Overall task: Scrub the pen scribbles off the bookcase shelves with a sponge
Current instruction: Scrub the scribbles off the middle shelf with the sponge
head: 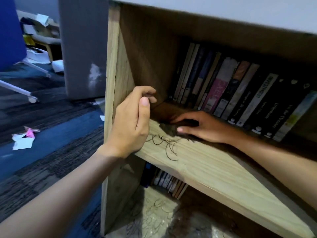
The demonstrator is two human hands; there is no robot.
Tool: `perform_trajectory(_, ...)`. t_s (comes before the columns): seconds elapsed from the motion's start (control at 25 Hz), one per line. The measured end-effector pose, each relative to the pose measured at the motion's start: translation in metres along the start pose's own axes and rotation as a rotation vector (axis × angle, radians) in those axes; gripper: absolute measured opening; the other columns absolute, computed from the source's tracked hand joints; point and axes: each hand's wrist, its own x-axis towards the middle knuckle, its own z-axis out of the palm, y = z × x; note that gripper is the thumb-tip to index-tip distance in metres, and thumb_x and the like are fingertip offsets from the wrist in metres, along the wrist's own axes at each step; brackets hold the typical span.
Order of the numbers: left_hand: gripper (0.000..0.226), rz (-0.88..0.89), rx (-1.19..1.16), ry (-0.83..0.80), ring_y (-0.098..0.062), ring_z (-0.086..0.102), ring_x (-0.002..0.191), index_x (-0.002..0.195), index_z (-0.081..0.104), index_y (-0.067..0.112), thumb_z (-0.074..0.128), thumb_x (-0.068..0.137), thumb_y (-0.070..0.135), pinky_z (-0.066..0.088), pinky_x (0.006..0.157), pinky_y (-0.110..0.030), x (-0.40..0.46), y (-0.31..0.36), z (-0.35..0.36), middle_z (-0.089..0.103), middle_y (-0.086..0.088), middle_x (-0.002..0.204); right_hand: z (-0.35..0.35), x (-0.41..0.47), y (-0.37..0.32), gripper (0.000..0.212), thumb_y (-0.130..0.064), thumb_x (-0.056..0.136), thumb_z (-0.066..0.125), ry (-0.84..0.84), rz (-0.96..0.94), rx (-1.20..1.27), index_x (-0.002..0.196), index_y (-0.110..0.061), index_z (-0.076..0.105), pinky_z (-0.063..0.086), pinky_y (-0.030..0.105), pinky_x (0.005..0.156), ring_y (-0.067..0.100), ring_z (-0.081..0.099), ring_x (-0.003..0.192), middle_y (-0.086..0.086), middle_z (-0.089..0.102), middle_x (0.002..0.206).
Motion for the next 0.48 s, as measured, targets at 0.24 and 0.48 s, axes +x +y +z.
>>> perform_trajectory(0.24,0.041,-0.022,0.062,-0.006,-0.008,0.06,0.089,0.112,0.059,0.006,0.025,0.102,0.027,0.045,0.079,-0.019,0.002,0.001,0.003,0.065,0.0,0.091,-0.005,0.044,0.014,0.024,-0.029,0.097,0.054,0.153,0.281,-0.34,0.113,-0.019,0.069,0.048,0.029,0.084,0.023,0.063,0.1,0.006,0.069,0.109)
perform_trajectory(0.48,0.034,-0.022,0.322,-0.572,-0.018,0.059,0.089,0.133,0.039,0.013,0.038,0.101,0.026,0.049,0.08,-0.035,0.016,0.015,-0.016,0.061,-0.006,0.101,0.034,-0.026,-0.07,0.028,-0.037,0.093,0.058,0.087,-0.112,-0.229,0.117,-0.026,0.067,0.042,0.023,0.091,0.008,0.059,0.101,-0.006,0.066,0.112)
